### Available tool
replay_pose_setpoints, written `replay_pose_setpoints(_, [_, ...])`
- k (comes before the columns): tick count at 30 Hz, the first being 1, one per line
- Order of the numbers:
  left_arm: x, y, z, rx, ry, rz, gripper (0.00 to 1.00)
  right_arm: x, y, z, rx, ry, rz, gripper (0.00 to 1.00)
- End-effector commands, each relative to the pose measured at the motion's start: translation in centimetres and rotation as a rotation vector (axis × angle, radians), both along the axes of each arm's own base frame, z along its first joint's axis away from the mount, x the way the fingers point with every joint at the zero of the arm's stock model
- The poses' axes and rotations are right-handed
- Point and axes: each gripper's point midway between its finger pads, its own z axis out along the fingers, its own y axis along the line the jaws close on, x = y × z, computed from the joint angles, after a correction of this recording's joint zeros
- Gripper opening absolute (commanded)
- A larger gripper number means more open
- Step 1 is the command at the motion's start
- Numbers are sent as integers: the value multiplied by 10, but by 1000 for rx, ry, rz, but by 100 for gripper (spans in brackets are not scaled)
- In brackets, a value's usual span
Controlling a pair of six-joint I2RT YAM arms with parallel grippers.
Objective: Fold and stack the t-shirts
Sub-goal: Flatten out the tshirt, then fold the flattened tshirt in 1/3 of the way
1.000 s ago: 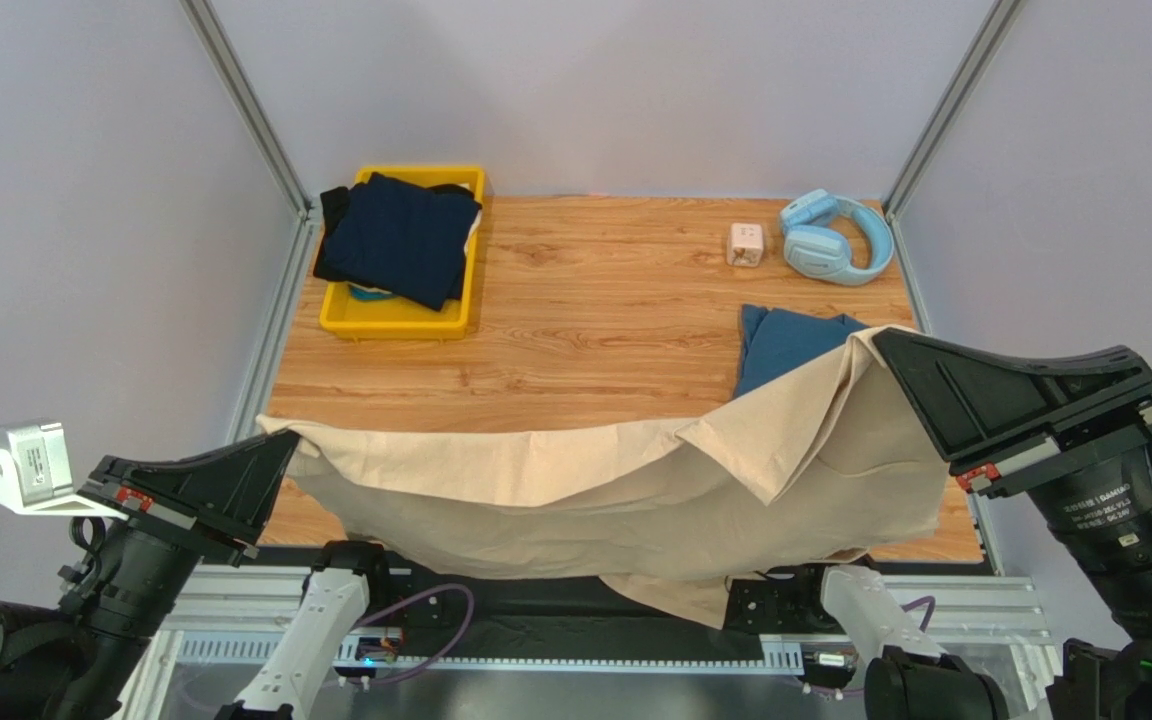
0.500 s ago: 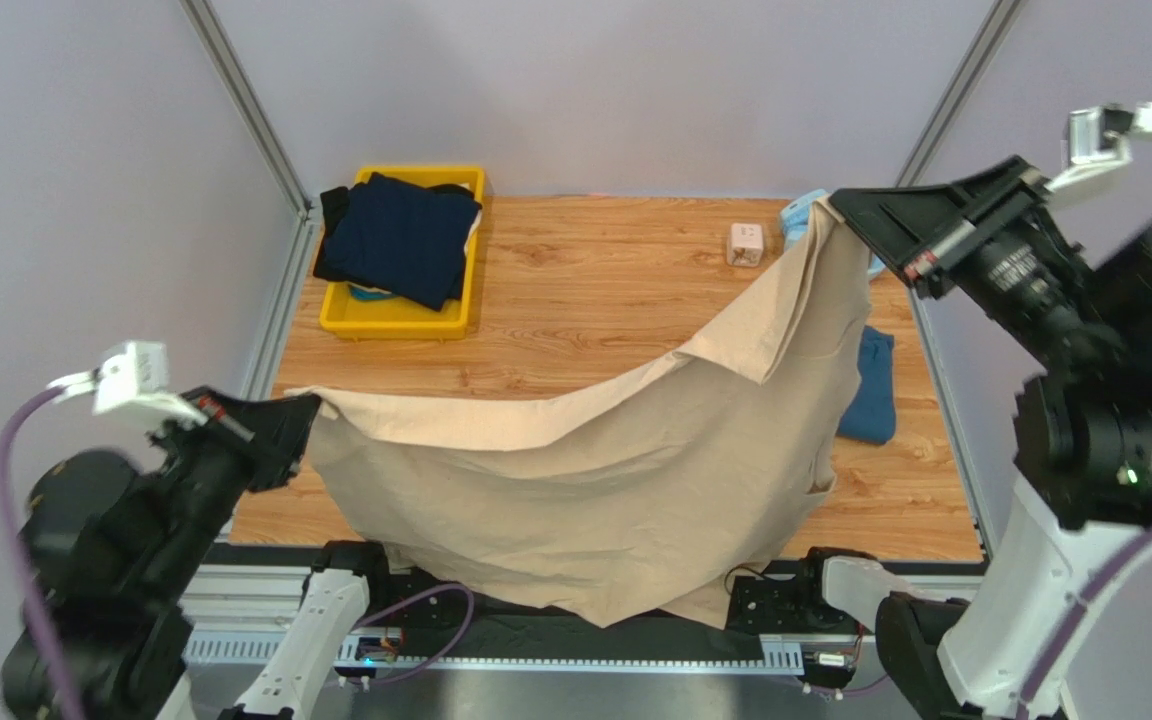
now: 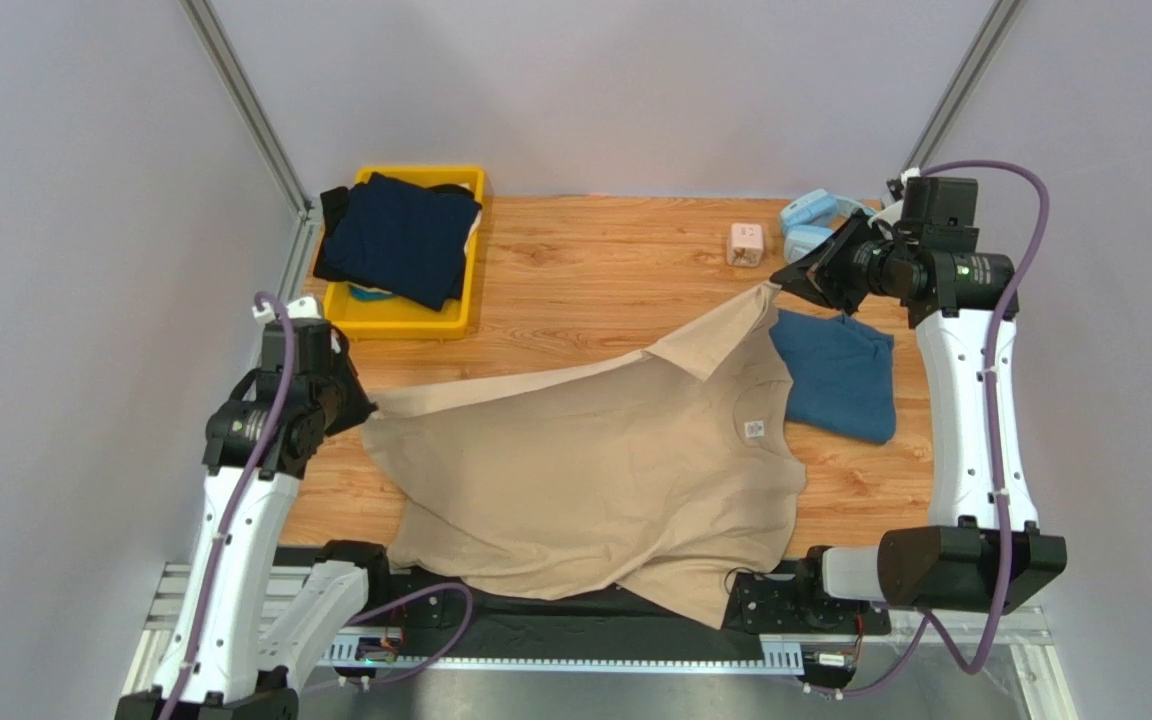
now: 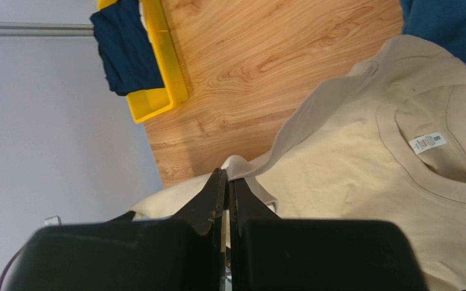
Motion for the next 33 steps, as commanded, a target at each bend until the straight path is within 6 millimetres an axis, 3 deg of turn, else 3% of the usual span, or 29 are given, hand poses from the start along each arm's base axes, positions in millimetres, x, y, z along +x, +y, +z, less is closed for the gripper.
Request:
replay_pose_setpoints(1, [45,8,-7,82,-25,-1,0,20,-9,-13,-77,-38,0,0])
replay_pose_setpoints(4, [69,6,-32,100,54,-21,0,35,-9,-26,-98,-14,14,0])
replay_pose_setpoints(6, [86,3,-34,102,73,-38,0,46,-11,-28,-109,-16,18,0])
replay_pose_setpoints(7, [97,2,-47,111,123,-54,0,50,-11,-31,-119,-17,25,0])
replay_pose_setpoints(17, [187,-5,-39,153,144,-117,0,99,-13,-36,-132,-67,58,0])
replay_pose_setpoints(21, [204,-6,-47,160,166,-136,0,115,-15,-36,-157,-87,76,0])
replay_pose_setpoints(22, [207,-7,-57,158,188,-140,0,120,-16,-32,-163,-102,76,0])
replay_pose_setpoints(26, [217,-9,-72,151,242,-163,0,137,-16,-48,-164,-56,109,0])
replay_pose_setpoints(33, [212,-13,-82,148,271,-210,0,135,-10,-55,-144,-31,163,0])
